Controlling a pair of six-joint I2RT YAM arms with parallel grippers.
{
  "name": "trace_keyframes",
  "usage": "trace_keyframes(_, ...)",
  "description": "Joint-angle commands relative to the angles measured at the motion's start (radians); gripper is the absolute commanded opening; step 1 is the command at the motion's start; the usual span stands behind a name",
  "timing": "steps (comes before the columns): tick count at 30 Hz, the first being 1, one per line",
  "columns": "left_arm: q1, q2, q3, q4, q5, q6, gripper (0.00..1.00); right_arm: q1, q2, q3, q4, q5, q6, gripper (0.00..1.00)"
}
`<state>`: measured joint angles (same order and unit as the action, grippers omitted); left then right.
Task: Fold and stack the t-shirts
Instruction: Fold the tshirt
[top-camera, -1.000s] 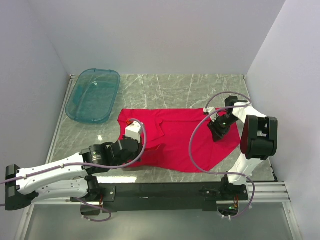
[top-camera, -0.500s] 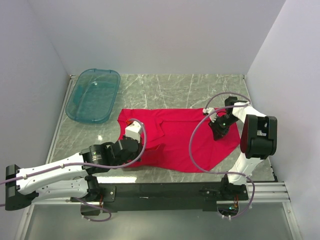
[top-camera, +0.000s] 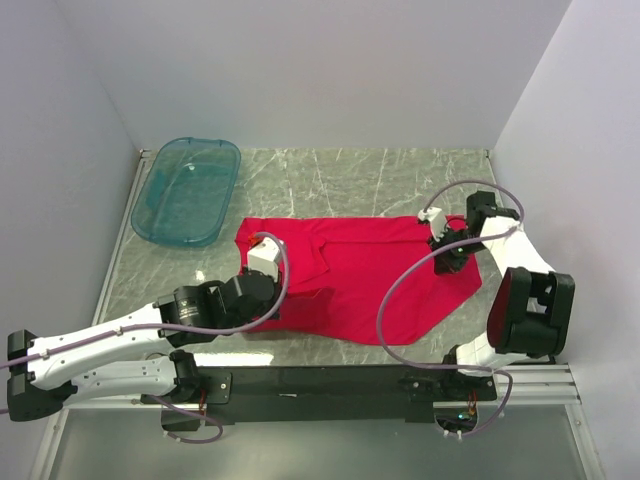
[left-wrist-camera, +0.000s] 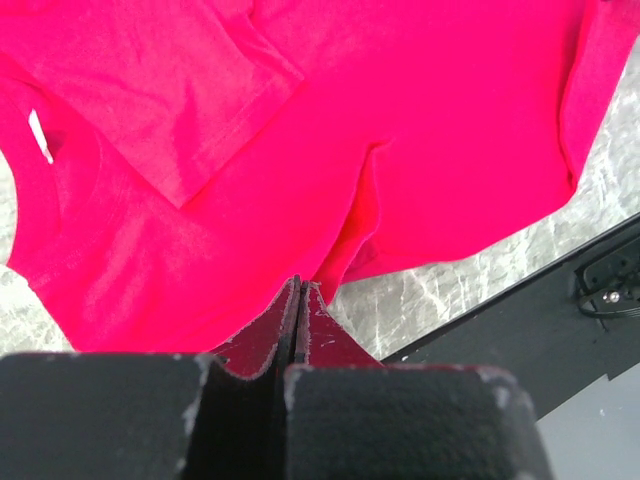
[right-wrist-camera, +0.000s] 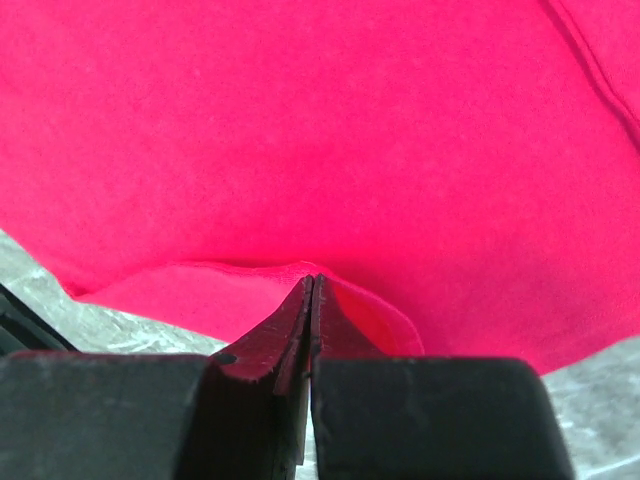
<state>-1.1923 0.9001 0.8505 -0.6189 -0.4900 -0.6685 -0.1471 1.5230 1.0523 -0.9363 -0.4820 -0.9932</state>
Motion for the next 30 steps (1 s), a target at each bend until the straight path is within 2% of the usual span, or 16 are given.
trace_keyframes(1, 0.005, -0.023, 0.070, -0.016, -0.035, 0.018, 0.01, -0.046, -0.058, -0.035, 0.050, -0.017, 0.056, 0.03)
trace_keyframes(14, 0.013, -0.013, 0.133, -0.062, -0.099, 0.053, 0.01, -0.282, -0.150, -0.117, 0.085, -0.064, 0.071, 0.02)
trace_keyframes(30, 0.095, 0.016, 0.209, -0.041, -0.159, 0.159, 0.01, -0.401, -0.150, -0.143, 0.103, -0.102, 0.057, 0.02)
